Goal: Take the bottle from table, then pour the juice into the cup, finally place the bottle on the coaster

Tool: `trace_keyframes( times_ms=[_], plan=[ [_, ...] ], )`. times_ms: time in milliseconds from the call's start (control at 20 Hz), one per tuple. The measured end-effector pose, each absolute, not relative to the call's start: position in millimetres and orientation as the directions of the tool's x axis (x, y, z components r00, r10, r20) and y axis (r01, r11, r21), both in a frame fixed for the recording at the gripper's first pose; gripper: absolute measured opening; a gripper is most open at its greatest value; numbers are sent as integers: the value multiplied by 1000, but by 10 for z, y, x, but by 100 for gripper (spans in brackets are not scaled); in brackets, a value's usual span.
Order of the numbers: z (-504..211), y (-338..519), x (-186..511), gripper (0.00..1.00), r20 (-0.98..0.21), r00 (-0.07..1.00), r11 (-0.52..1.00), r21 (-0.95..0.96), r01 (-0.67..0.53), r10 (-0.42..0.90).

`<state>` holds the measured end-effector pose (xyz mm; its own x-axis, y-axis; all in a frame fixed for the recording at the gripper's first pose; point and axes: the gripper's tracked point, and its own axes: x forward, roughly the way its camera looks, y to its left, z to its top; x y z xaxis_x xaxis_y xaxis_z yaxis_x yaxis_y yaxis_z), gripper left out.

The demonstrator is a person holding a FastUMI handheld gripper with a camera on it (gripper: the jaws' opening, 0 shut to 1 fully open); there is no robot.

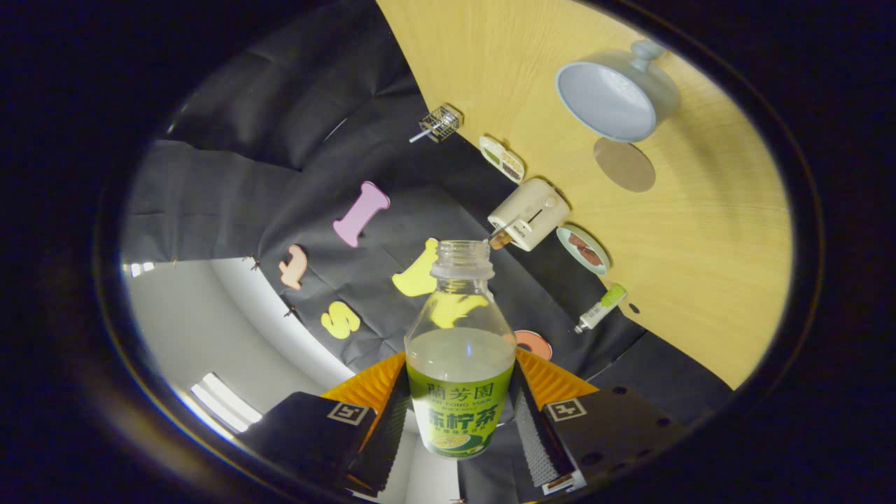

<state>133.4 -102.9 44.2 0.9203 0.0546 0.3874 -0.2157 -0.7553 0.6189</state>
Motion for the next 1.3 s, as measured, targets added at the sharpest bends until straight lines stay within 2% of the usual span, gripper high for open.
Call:
trace_keyframes(
  times_ms=[500,850,1150,1300],
  plan=[
    [207,-1208,1372,77,367,930,-824,528,-208,0],
    [127,-1204,1399,77,336,942,-813,547,-200,-5],
    [328,-1034,1400,77,325,944,-634,740,-224,46],
    [487,-935,1398,77,323,943,-474,845,-245,87]
  ],
)
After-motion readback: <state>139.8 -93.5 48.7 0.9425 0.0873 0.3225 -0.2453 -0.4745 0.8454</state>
